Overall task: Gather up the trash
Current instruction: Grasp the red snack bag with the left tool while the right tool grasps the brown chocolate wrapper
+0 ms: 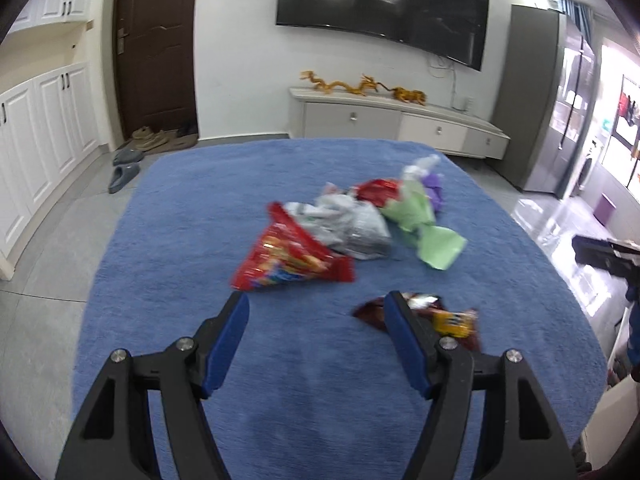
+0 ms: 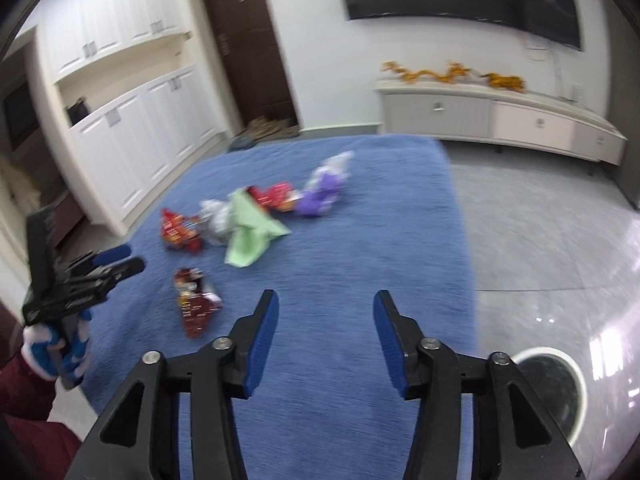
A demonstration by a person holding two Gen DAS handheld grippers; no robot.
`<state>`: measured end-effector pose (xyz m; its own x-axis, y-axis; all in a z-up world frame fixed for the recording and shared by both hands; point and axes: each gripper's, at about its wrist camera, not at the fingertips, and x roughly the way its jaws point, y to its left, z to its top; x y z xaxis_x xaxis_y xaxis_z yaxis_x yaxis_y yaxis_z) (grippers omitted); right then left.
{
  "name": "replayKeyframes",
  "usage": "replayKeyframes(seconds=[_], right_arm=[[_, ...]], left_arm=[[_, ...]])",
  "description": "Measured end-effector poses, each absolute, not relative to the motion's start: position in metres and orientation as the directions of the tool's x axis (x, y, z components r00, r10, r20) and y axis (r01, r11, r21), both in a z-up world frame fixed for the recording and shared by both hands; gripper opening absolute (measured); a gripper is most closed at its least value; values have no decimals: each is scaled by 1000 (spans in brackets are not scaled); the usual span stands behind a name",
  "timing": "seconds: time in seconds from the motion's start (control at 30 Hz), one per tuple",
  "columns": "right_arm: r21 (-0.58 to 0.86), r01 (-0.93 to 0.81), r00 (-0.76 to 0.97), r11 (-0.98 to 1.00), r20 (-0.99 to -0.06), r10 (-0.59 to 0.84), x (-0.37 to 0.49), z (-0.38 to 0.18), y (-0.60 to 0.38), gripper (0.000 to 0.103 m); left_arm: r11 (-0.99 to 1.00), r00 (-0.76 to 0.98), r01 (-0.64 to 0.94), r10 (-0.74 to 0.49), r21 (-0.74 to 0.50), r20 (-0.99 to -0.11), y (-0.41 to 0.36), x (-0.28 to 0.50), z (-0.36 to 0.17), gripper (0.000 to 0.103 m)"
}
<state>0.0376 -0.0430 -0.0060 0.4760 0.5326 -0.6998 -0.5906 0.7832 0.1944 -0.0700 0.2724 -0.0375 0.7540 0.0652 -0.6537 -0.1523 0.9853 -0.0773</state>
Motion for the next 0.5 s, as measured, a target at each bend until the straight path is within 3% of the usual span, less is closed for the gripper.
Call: replayKeyframes(seconds=[0.3, 0.5], right_arm=[[282, -754, 220, 593, -742, 633, 32, -35, 44, 72], [292, -820, 102, 493, -772, 628, 38, -54, 92, 73]], left_arm=[[984, 757, -151, 55, -92, -651, 306, -42, -39, 68], [982, 743, -120, -9, -146, -669, 316, -12, -45, 68]])
